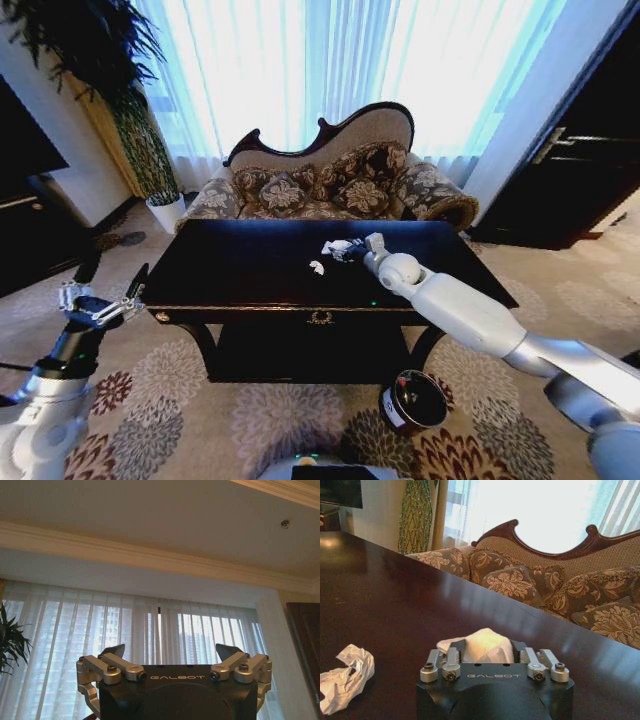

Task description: Move to the front of the table and place the trash on the table into the trash bin.

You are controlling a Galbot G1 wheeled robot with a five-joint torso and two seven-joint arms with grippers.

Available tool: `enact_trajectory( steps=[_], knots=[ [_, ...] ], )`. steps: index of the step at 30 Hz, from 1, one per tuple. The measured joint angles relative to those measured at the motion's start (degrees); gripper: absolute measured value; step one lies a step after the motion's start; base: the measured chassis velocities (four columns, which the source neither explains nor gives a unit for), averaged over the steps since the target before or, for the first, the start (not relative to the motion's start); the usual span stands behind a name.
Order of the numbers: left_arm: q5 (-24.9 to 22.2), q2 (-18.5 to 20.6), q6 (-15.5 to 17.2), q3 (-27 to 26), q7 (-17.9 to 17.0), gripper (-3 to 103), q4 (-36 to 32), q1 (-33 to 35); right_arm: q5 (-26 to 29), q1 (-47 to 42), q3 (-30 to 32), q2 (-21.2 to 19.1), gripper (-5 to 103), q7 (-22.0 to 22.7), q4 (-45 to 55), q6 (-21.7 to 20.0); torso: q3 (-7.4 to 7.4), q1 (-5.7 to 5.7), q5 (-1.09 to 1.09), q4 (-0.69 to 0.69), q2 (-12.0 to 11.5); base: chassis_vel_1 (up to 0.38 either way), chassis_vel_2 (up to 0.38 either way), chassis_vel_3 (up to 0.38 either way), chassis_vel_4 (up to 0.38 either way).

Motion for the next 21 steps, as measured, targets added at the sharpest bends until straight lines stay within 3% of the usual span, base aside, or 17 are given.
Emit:
enact_trajectory(
  steps=[2, 3, 5, 9, 11, 13, 16, 21],
  knots=[
    [0.02, 0.00, 0.00, 0.01, 0.00, 100, 0.00, 0.01, -0.08, -0.19, 0.19, -0.18, 51, -0.24, 0.08, 0.19, 0.00, 0.00, 0.00, 0.00, 0.00, 0.000, 0.000, 0.000, 0.000],
    [0.06, 0.01, 0.00, 0.08, 0.00, 100, 0.00, 0.04, -0.19, -0.70, 0.70, -0.59, 40, -0.82, 0.32, 0.57, 0.00, 0.00, 0.00, 0.00, 0.00, 0.000, 0.000, 0.000, 0.000],
    [0.08, 0.02, 0.00, 0.11, -0.01, 100, 0.00, 0.06, -0.22, -1.02, 0.99, -0.80, 40, -1.11, 0.47, 0.80, 0.00, 0.00, 0.00, 0.00, 0.00, 0.000, 0.000, 0.000, 0.000],
    [0.09, 0.12, -0.02, 0.20, -0.02, 100, -0.32, 0.17, -0.25, -3.23, 2.84, -2.06, 18, -2.82, 1.64, 2.47, 0.00, 0.00, 0.00, 0.00, 0.00, 0.000, 0.000, 0.000, 0.000],
    [0.09, 0.15, -0.02, 0.20, -0.04, 100, -0.38, 0.22, -0.18, -3.75, 3.26, -2.34, 18, -3.15, 1.90, 2.82, 0.00, 0.00, 0.00, 0.00, 0.00, 0.000, 0.000, 0.000, 0.000],
    [0.07, 0.23, -0.02, 0.18, -0.06, 100, -0.58, 0.35, 0.53, -5.60, 4.87, -3.24, 7, -4.57, 2.84, 4.23, 0.00, 0.00, 0.00, 0.00, 0.00, 0.000, 0.000, 0.000, 0.000],
    [0.02, 0.28, -0.02, 0.14, -0.07, 100, -0.77, 0.43, 1.19, -7.18, 6.36, -3.88, 1, -5.66, 3.64, 5.10, 0.00, 0.00, 0.00, 0.01, 0.00, 0.000, 0.000, 0.000, 0.000],
    [-0.26, 0.31, -0.02, 0.02, -0.17, 100, -1.52, 0.70, 2.65, -12.56, 11.50, -6.19, 0, -8.43, 5.81, 7.40, 0.00, 0.00, 0.00, 0.00, 0.00, 0.000, 0.000, 0.000, 0.000]
  ],
)
